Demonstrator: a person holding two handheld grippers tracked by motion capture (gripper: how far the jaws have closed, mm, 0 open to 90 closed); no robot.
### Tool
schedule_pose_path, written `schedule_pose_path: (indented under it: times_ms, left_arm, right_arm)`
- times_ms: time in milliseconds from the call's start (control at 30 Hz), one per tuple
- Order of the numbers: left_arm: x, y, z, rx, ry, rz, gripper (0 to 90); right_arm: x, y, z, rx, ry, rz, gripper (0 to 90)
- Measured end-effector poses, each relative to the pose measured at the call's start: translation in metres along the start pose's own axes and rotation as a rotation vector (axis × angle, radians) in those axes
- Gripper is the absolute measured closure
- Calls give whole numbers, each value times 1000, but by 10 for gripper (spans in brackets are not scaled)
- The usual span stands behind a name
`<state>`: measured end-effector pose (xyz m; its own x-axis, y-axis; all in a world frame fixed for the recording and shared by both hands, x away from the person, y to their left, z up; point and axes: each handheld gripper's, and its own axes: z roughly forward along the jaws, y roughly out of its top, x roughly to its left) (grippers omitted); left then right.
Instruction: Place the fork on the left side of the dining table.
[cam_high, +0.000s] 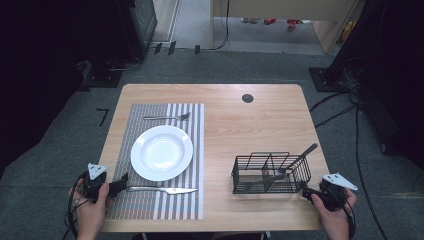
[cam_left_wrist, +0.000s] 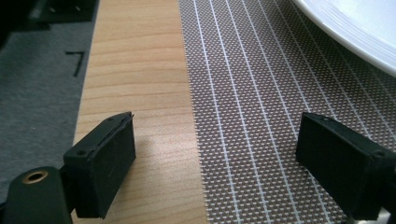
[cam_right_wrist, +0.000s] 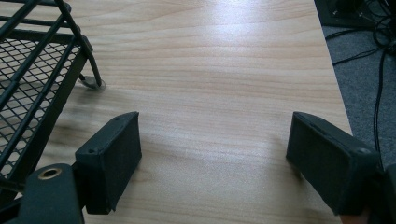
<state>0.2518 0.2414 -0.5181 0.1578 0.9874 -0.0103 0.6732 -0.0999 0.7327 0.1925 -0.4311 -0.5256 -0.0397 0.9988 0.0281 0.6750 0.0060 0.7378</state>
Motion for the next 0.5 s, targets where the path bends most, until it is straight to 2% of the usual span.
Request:
schedule_pose_path:
  times_ms: [333, 500]
  left_arm:
    - [0, 0, 0, 1, 2, 0, 123]
    - [3, 0, -2, 19, -1, -1, 110]
  right_arm:
    - [0, 0, 0, 0, 1, 0, 174]
    - [0, 0, 0, 0, 1, 0, 173]
